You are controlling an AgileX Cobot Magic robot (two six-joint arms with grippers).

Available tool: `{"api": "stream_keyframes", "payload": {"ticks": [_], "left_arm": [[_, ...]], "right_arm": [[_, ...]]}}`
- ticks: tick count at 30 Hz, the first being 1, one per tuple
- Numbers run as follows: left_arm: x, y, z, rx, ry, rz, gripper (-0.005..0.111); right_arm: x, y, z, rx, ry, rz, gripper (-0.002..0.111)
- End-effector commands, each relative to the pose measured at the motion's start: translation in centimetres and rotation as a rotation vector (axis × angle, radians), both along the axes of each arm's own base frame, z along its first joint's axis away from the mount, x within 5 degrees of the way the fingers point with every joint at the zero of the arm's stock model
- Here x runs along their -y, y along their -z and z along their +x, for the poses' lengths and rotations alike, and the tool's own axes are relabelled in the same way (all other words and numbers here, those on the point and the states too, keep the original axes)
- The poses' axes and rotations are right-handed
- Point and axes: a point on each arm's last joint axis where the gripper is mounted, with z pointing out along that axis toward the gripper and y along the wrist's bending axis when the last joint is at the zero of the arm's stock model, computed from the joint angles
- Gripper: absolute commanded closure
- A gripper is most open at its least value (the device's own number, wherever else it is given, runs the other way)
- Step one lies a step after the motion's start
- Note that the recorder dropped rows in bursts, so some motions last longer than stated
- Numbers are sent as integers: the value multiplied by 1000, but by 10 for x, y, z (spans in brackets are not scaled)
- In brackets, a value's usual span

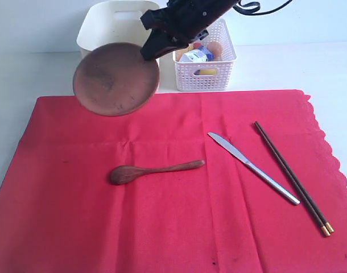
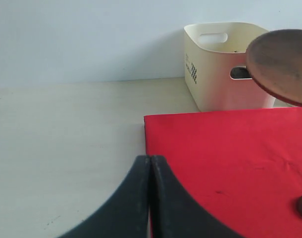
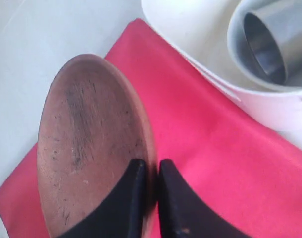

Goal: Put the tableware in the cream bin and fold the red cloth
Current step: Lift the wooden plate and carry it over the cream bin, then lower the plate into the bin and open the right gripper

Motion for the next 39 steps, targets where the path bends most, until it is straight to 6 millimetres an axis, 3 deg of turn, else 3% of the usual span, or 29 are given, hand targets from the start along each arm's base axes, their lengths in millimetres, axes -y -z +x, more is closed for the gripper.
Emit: {"api": "stream_keyframes", "payload": {"ticks": [1, 14, 19, 30, 39], "left_arm": [[0, -1, 0, 8, -1, -13, 106], [0, -1, 0, 8, -1, -13, 106], [0, -1, 0, 8, -1, -13, 106], [0, -1, 0, 8, -1, -13, 106], [0, -1, 0, 8, -1, -13, 106]], "right_arm": [[-3, -24, 8, 69, 73, 103, 108], [-5, -36, 35, 214, 350, 245, 108], [-3, -33, 46, 218, 475, 273, 108], [-5, 14, 71, 174, 665, 294, 108], [-7, 30, 73, 141, 678, 286, 108]]}}
